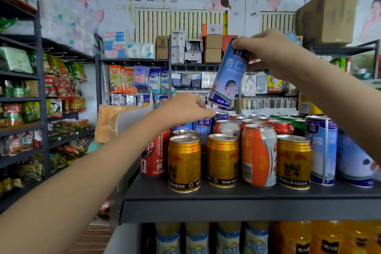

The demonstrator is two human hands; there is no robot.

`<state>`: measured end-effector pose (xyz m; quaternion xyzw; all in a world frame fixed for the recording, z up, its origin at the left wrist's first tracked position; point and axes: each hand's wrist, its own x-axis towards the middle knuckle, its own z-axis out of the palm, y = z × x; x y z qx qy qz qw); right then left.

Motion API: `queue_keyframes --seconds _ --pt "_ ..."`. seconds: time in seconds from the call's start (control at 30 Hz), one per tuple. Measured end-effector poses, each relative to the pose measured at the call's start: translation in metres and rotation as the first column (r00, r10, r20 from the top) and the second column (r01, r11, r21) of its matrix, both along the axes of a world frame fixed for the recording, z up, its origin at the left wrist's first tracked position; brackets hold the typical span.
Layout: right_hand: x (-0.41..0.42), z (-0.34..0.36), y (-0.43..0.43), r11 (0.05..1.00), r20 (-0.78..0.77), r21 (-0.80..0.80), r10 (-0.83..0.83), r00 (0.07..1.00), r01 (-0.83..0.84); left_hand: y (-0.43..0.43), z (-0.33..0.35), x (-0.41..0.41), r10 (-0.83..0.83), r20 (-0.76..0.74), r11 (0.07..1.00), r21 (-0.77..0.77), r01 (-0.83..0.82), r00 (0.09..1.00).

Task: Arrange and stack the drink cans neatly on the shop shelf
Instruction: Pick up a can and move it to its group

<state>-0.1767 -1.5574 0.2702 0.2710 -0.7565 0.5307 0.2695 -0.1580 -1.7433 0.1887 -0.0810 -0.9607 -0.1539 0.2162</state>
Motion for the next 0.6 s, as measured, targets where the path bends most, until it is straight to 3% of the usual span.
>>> queue_keyframes --seconds 0.17,0.6 --pt "0.002 0.002 0.026 0.999 -0.010 0.003 -0.041 0.999 0.041 0.036 0.002 -0.018 -0.039 0.102 0.999 0.025 0.037 0.994" --pt "0.005 -0.008 0.084 0.996 -0.008 0.039 -0.075 0.997 0.076 0.087 -0.004 -0.033 0.170 0.202 0.960 -0.256 -0.116 0.965"
